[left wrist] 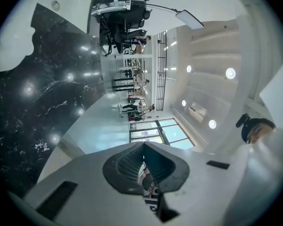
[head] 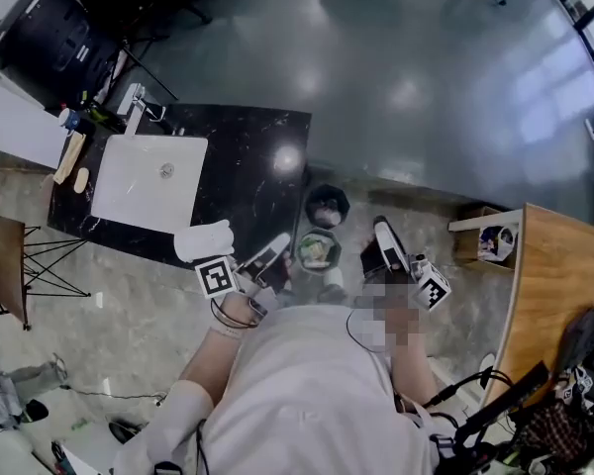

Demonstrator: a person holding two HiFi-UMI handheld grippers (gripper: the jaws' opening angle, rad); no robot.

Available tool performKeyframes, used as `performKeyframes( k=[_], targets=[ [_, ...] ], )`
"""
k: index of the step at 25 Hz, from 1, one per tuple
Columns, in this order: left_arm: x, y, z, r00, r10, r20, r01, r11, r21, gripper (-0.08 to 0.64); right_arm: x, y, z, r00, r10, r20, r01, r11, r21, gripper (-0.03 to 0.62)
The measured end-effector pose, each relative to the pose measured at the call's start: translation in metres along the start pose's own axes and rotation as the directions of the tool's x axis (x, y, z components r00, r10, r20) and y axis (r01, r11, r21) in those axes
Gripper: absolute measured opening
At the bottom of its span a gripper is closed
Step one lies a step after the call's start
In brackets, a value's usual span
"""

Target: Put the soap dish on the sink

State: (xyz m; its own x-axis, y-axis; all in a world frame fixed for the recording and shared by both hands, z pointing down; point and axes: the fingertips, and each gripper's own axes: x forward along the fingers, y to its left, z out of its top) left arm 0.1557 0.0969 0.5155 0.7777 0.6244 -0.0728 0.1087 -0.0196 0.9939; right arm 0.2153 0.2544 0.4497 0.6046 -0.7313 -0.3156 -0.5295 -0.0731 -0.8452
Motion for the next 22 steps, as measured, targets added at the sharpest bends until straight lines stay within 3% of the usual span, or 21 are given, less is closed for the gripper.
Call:
performKeyframes(
  k=[6, 22],
  targets=[
    [0.012, 0.001, -0.009, 0.998, 0.001, -0.061, -0.001, 1.000, 0.002, 0.008, -0.018, -0.004, 0.007, 0.997, -0.032, 0.070, 0.031, 0.999, 0.019, 0.028],
    [0.020, -0.004, -0.012, 0.997, -0.017, -0.080, 0.017, 1.000, -0.005, 0.007, -0.022, -0.007, 0.006, 0.997, -0.043, 0.071, 0.041, 0.999, 0.032, 0.023]
  ],
)
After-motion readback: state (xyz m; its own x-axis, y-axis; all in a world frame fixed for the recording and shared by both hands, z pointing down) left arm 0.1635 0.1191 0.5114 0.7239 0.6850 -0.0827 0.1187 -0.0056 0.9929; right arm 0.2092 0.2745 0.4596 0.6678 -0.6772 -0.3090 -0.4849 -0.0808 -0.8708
